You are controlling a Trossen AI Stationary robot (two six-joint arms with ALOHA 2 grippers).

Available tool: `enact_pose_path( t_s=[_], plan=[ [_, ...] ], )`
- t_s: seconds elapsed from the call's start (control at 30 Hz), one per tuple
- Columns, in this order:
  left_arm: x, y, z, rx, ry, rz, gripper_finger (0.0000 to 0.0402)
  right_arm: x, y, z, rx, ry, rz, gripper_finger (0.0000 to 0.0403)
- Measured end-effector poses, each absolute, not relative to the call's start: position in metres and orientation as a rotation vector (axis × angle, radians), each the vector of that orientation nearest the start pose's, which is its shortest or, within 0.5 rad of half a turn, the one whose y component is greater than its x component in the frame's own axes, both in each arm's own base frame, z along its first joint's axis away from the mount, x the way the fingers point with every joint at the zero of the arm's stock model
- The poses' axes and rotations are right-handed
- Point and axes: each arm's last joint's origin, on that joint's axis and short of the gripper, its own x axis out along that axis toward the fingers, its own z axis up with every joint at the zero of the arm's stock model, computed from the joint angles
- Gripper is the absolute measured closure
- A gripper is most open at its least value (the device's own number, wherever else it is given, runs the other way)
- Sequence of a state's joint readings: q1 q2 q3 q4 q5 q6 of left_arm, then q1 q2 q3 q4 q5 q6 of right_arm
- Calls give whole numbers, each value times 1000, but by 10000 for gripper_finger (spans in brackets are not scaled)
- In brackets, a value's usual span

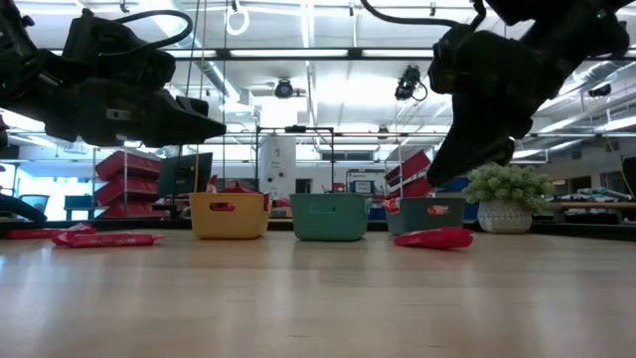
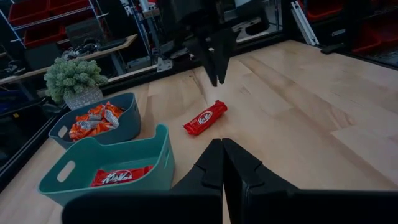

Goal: Sort candy
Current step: Put the red chocolate into the green bin

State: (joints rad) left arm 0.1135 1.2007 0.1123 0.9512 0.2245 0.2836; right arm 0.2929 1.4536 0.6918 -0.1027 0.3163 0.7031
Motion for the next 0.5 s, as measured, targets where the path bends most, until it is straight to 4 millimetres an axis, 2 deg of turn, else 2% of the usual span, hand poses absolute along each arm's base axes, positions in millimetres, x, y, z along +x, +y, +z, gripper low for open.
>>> enact_pose_path(
  t_s=[0.1,0.23,0.4,0.5],
  plan=[
    [186,15,147,260,119,-129,401,259,73,167,438,772,-316,322],
    [186,15,147,260,119,-129,401,260,77,162,457,738,-389,235],
    [186,15,147,260,120,-130,401,267,79,139,454,760,-464,130],
    [186,15,147,260,120,-130,401,271,78,125,442,759,-525,90]
  ],
)
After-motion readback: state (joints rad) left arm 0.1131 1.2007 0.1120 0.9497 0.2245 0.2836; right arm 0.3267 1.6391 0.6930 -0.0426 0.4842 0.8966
